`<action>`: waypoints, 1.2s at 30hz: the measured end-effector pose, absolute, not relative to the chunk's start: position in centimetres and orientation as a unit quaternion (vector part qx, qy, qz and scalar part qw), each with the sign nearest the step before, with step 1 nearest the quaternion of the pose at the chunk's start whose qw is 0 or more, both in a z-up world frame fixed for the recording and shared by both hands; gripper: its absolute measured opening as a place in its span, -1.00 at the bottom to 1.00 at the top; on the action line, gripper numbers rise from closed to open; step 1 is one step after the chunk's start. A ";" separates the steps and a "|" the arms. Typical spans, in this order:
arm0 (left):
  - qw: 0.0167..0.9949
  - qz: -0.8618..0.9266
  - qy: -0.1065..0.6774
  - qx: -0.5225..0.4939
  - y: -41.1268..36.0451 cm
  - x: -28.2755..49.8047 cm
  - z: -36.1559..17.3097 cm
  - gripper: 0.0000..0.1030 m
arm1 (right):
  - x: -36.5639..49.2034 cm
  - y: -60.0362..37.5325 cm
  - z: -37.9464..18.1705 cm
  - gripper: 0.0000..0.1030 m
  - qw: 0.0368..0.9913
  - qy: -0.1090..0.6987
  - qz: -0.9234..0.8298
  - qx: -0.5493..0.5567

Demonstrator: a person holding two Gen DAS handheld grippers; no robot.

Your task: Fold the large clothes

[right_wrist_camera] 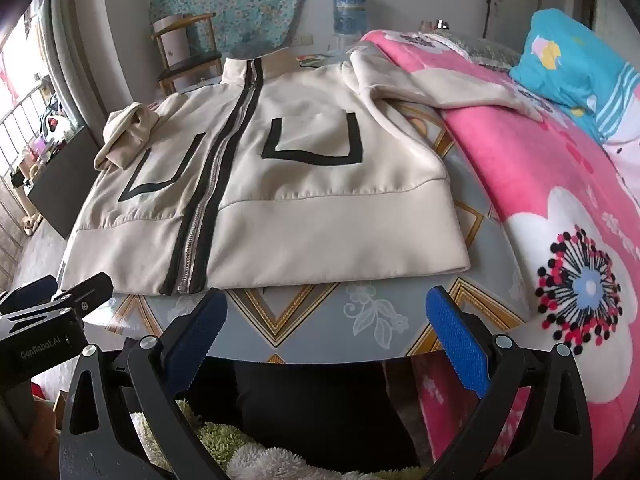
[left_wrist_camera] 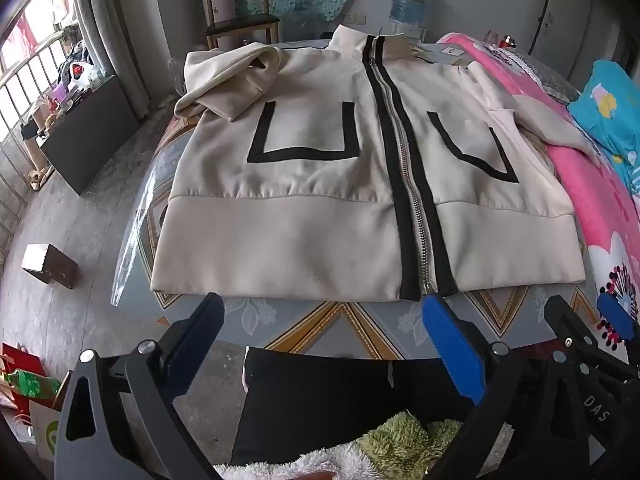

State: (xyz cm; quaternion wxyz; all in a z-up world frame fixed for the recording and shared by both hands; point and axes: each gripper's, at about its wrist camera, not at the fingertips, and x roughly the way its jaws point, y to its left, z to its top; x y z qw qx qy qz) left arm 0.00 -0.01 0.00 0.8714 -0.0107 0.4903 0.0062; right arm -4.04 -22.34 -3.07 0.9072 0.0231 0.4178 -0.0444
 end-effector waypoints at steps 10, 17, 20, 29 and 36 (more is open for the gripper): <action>0.871 0.004 0.491 -0.010 0.0 0.0 0.1 0.89 | -4.1 -22.2 -3.1 0.87 0.907 0.417 -0.043 0.025; 0.871 0.005 0.492 -0.010 -0.1 -0.1 0.1 0.89 | -4.2 -22.3 -3.0 0.87 0.907 0.417 -0.044 0.025; 0.871 0.006 0.492 -0.009 0.0 -0.1 0.1 0.89 | -4.2 -22.3 -3.0 0.87 0.907 0.417 -0.043 0.025; 0.870 0.006 0.492 -0.008 -0.1 -0.1 -0.1 0.89 | -4.2 -22.2 -3.0 0.87 0.907 0.419 -0.044 0.025; 0.870 0.006 0.493 -0.006 -0.2 -0.1 -0.1 0.89 | -4.0 -22.2 -2.8 0.87 0.907 0.419 -0.045 0.025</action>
